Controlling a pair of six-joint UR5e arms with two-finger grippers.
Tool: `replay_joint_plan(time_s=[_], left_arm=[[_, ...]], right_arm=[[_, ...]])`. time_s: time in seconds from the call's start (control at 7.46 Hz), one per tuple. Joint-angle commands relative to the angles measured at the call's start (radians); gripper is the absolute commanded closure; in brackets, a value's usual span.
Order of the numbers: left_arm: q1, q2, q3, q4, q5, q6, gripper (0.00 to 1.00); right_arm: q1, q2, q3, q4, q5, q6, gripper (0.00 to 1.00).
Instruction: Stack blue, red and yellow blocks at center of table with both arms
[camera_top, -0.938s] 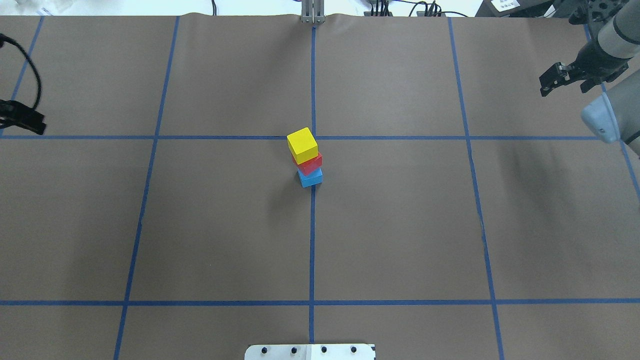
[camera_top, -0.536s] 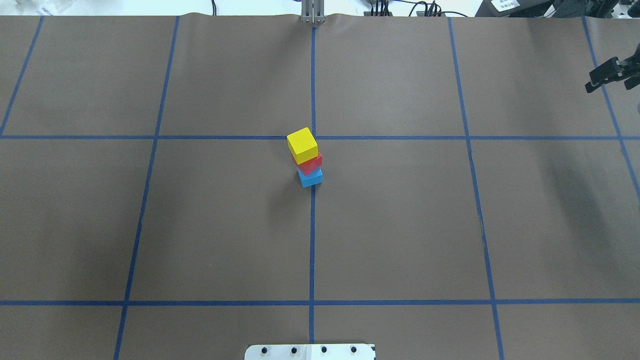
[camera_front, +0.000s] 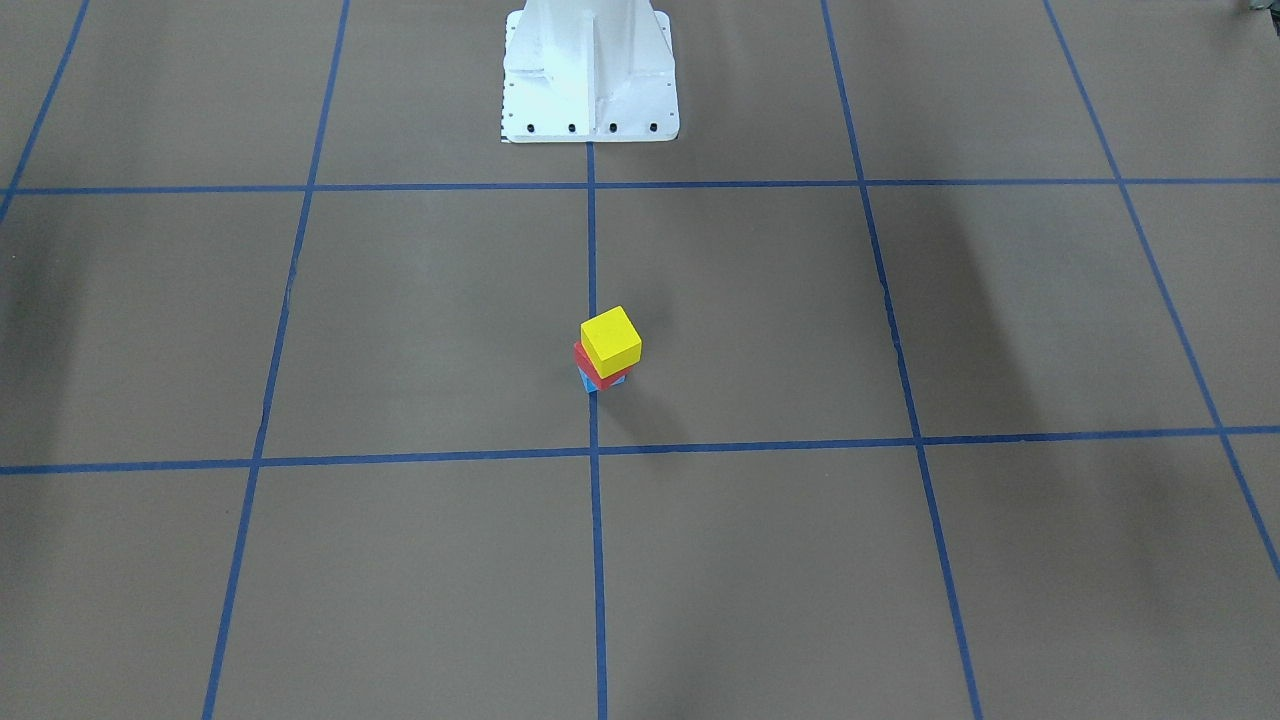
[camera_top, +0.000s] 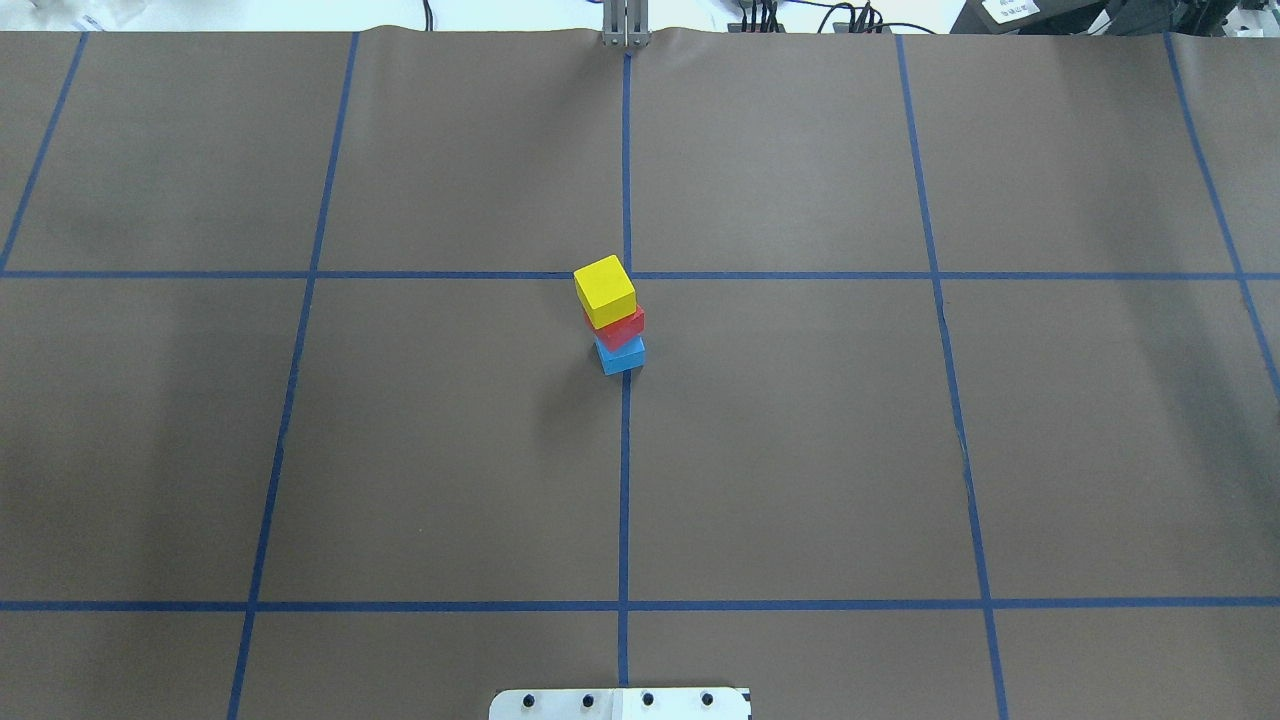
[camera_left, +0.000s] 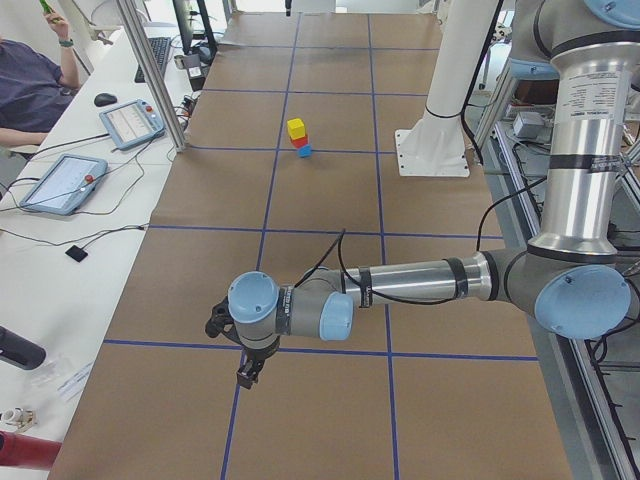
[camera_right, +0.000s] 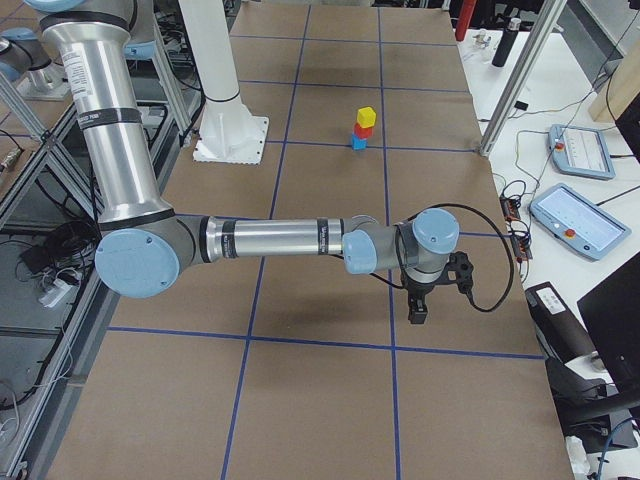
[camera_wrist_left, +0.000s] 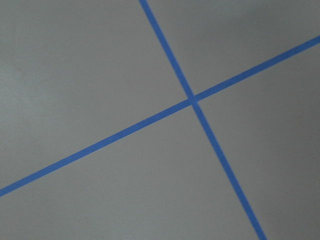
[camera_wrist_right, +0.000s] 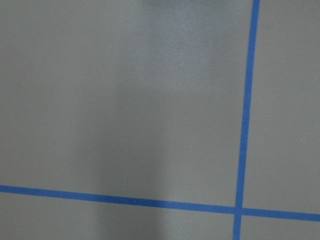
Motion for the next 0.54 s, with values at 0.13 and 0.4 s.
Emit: replay_joint_plan(time_s=[0.13, 0.4], left_arm=[[0.030, 0.045, -0.147, -0.026, 0.019, -0.239, 0.00], [0.030, 0.054, -0.158, -0.026, 0.021, -0.240, 0.00]], right_arm=[[0.051, -0.013, 0.012, -0.091, 0.001, -0.030, 0.00], [0.077, -0.018, 0.016, -0.124, 0.065, -0.030, 0.00]])
